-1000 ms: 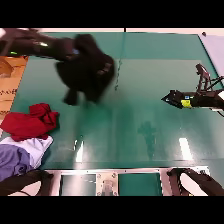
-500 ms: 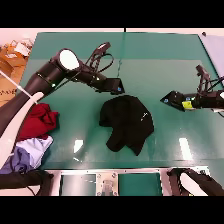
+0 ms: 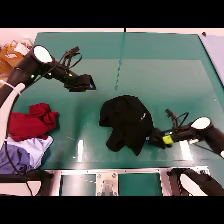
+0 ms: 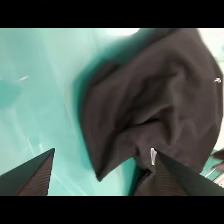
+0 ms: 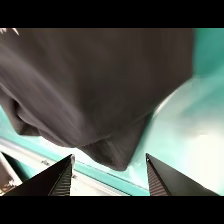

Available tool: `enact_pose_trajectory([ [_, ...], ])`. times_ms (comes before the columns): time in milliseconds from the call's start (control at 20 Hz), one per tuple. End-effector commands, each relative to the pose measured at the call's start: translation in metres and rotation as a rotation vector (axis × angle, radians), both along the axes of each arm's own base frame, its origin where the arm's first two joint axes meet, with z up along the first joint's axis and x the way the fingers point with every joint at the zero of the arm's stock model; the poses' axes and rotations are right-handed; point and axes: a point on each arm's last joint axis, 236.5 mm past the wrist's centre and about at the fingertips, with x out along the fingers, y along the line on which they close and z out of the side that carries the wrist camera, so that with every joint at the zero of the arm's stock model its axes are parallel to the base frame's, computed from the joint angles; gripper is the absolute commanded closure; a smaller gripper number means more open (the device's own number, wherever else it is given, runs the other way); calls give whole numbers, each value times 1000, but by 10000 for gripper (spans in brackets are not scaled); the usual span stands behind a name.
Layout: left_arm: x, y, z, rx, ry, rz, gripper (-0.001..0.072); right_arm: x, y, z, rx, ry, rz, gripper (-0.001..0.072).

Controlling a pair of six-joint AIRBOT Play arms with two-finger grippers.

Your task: Fold the shirts.

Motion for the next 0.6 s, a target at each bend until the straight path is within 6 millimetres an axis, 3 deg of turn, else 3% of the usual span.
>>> enact_pose_trajectory([
  [0, -4, 13, -16, 16, 39, 15, -5, -19, 23, -23, 14, 17, 13, 190],
  [50, -6, 13, -19, 17, 46, 15, -5, -15, 29, -26, 12, 8, 5, 192],
  [100, -8, 13, -21, 19, 53, 13, -5, -9, 32, -29, 8, -2, -11, 257],
  [200, -9, 13, -21, 18, 60, 9, -6, 3, 30, -28, -2, -51, 18, 698],
  [300, -13, 13, -22, 20, 72, 1, -5, 28, 13, -18, -45, -122, 38, 693],
  [350, -15, 13, -22, 21, 81, -5, -5, 45, -5, -11, -86, -147, 30, 693],
  [450, -27, 11, -29, 20, 120, -21, -6, 79, -56, 6, -208, -184, -31, 693],
  [550, -47, 1, -50, 31, 172, -52, -5, 115, -103, 27, -289, -249, -137, 693],
])
